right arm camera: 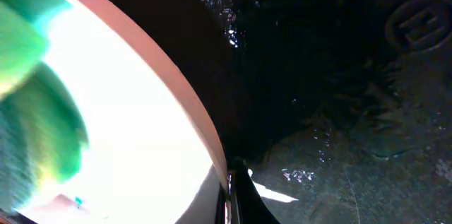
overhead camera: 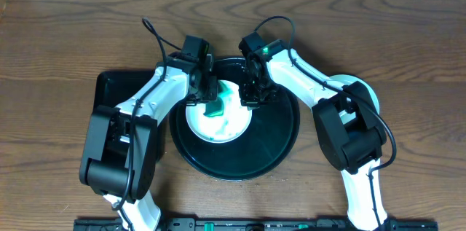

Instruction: Clean dirty plates on tray and stack at the side

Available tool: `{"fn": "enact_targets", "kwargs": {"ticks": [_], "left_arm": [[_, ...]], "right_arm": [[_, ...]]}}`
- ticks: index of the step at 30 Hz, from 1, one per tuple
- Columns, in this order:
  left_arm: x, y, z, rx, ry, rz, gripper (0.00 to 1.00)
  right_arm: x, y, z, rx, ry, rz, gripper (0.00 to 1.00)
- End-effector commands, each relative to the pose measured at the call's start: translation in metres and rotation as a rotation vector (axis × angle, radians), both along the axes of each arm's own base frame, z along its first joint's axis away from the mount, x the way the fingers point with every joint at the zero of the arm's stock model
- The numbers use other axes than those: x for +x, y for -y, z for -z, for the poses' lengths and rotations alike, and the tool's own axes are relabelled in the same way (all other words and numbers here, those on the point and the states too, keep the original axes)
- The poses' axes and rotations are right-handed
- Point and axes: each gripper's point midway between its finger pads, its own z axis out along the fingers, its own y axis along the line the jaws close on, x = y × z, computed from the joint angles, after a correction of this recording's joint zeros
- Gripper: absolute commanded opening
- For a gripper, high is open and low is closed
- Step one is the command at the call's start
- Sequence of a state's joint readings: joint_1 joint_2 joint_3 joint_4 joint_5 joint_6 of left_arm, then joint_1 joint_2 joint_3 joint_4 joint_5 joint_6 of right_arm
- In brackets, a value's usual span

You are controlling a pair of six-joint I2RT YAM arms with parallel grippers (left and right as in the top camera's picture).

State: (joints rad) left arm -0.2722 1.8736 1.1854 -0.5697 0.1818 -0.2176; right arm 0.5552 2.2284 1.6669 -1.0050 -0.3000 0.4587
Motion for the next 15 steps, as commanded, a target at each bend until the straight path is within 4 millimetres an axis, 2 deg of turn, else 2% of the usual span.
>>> {"fn": "enact_targets", "kwargs": {"ticks": [1,5,8,15], "left_arm": [[0.01,-0.059,-0.01,0.266,0.024,-0.2,0.07],[-0.008,-0.066,-0.027,0.305,-0.059,-0.212,0.07],[-0.019,-0.068,-0.048,0.317,-0.102,-0.227,0.07],[-0.022,-0.074,-0.109,0.281,-0.014,-0.245,0.07]], "right_arm": [[-0.002,0.013,0.018,-0.074,-0.014,-0.003,0.01],[-0.002,0.013,0.018,-0.074,-0.014,-0.003,0.01],[-0.002,0.013,0.018,-0.074,-0.014,-0.003,0.01],[-0.002,0.006,0.013,-0.028,-0.007,-0.057,0.01]]}}
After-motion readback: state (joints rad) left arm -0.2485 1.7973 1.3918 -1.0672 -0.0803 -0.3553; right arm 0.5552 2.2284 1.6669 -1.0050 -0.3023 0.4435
